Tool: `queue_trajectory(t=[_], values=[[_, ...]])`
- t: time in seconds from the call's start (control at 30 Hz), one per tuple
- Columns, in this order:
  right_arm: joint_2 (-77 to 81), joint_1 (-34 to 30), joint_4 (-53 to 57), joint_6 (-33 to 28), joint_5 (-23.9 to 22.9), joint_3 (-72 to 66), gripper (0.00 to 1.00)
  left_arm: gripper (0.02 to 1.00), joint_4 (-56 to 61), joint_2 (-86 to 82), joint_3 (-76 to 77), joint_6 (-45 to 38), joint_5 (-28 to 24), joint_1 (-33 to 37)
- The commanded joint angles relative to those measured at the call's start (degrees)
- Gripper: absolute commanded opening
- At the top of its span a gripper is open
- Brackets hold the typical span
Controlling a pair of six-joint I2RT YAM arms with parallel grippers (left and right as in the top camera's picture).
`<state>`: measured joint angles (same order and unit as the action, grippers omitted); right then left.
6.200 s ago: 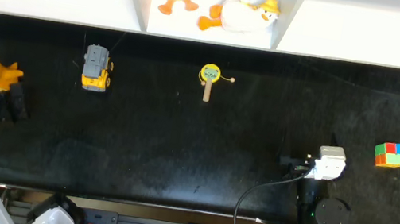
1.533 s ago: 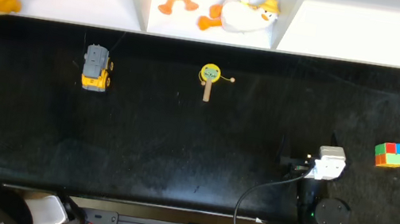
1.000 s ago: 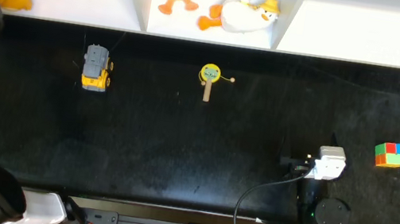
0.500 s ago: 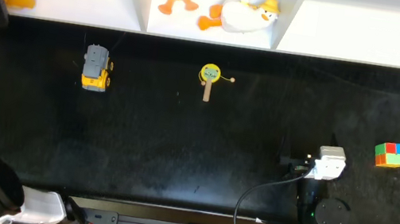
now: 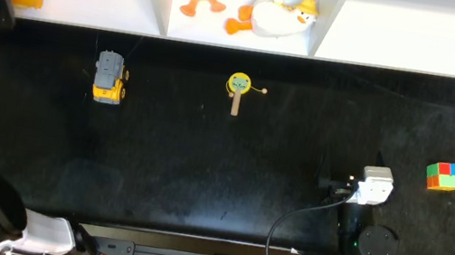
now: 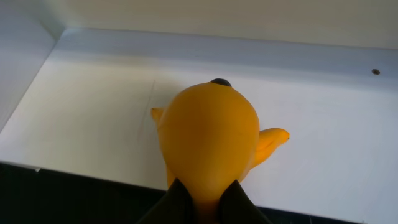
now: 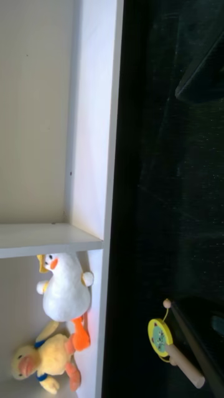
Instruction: Store Toys
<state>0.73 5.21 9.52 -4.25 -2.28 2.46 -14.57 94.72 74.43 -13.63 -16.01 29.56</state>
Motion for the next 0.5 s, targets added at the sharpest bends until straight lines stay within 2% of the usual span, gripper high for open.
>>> queue_trajectory(t=[0.03,0.5], values=[[-0.48,-0.35,-0.33,0.44,0.33,0.04,0.996,0.064,0.76,2.43,1.84,0.66,0.7,-1.38],[-0.48,-0.35,-0.33,0.44,0.33,0.04,0.996,0.086,3.15,3.48,1.84,0.66,1.79,-2.6]])
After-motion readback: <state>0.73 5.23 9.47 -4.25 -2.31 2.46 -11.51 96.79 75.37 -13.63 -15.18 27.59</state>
